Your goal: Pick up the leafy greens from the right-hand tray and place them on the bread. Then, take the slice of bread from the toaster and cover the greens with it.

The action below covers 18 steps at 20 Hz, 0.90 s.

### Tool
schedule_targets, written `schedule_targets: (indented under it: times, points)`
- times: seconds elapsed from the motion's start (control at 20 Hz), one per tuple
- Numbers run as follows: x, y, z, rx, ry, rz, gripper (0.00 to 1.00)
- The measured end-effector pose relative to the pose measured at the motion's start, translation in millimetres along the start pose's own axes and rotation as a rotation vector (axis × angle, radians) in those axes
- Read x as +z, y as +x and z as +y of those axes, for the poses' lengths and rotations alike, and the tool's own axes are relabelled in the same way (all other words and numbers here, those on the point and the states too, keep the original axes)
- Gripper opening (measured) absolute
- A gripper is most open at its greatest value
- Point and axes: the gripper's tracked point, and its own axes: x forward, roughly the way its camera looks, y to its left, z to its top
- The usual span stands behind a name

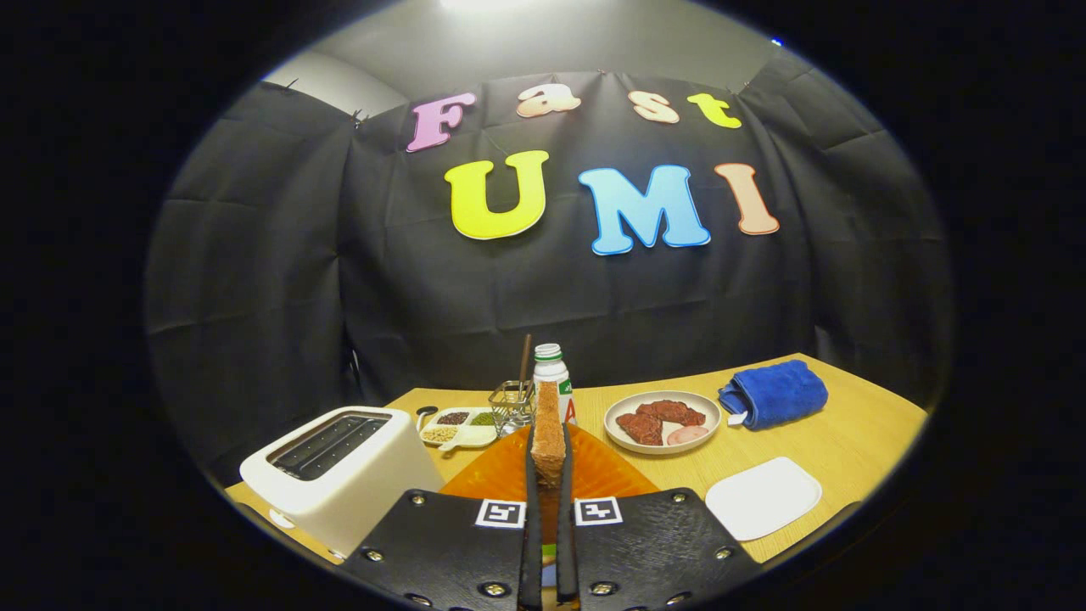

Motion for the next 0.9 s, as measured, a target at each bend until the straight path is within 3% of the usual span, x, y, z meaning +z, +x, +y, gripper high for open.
schedule_targets:
  times: [0.35,0.7,0.9]
  points:
    - [-15.4,-6.2,-9.5,0.002,-0.032,0.016,0.07]
    - [-55.1,-11.3,39.5,0.133,0.011,0.094,0.07]
    - [-72.1,-12.6,51.8,0.159,-0.009,0.113,0.07]
